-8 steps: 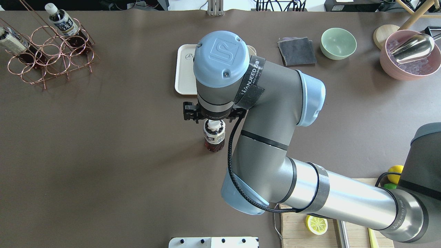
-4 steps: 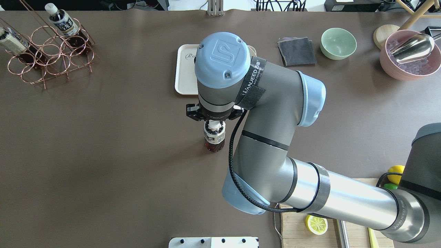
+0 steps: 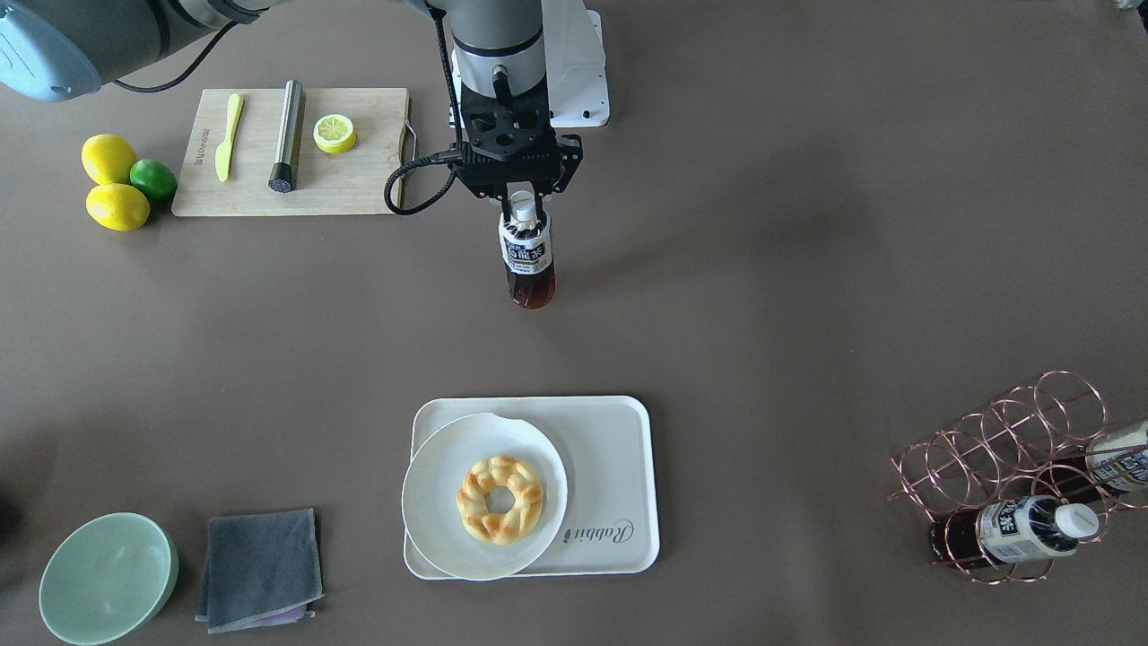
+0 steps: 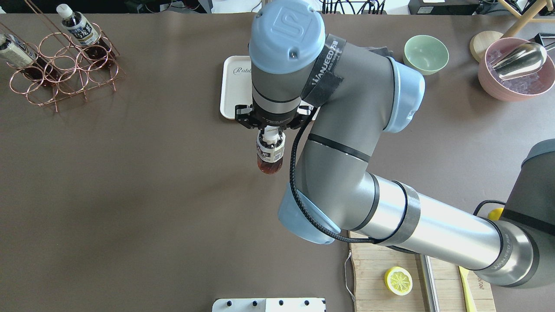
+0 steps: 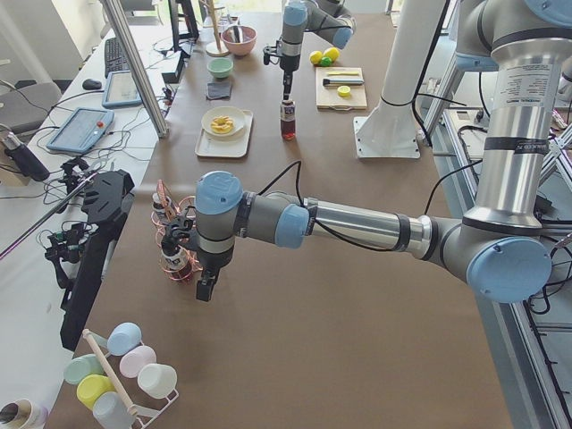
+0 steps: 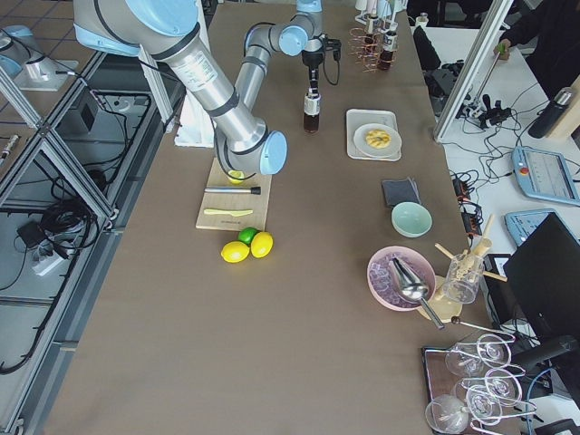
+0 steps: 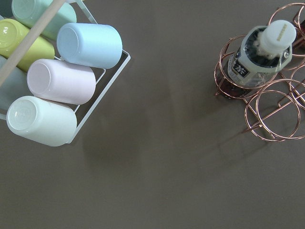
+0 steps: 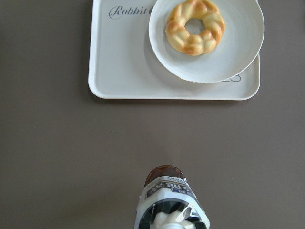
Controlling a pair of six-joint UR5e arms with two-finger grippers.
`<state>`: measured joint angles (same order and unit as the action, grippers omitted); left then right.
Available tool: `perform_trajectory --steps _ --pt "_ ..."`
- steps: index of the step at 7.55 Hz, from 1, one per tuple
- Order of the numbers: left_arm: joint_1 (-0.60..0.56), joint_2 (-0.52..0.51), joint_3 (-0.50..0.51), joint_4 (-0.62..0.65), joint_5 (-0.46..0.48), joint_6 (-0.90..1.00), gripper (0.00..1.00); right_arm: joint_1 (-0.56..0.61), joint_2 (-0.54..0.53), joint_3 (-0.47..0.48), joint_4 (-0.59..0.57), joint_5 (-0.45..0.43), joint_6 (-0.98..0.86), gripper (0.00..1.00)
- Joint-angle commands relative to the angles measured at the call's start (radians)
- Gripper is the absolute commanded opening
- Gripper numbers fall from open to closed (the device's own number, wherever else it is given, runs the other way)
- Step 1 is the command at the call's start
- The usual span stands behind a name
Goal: Place tea on tray
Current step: 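Lift the bottle with the right gripper and lower it onto the white tray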
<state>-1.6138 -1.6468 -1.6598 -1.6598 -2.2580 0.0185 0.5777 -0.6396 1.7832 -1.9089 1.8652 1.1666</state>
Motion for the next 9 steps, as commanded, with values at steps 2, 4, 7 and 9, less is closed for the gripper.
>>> perform_trajectory --steps 2,4,7,9 --pt "0.000 0.001 0.000 0.002 0.000 0.000 0.98 0.109 0.220 -0.197 -0.079 0.084 -0.043 0.00" --pt "0.000 0.004 0.000 0.002 0.000 0.000 0.98 0.163 0.325 -0.435 0.032 0.101 -0.079 0.00" --pt "0.000 0.001 0.029 0.000 -0.001 0.000 0.98 0.226 0.421 -0.733 0.226 0.112 -0.110 0.00" --pt "0.000 -0.001 0.043 0.000 -0.002 -0.002 0.98 0.229 0.443 -0.852 0.347 0.111 -0.110 0.00"
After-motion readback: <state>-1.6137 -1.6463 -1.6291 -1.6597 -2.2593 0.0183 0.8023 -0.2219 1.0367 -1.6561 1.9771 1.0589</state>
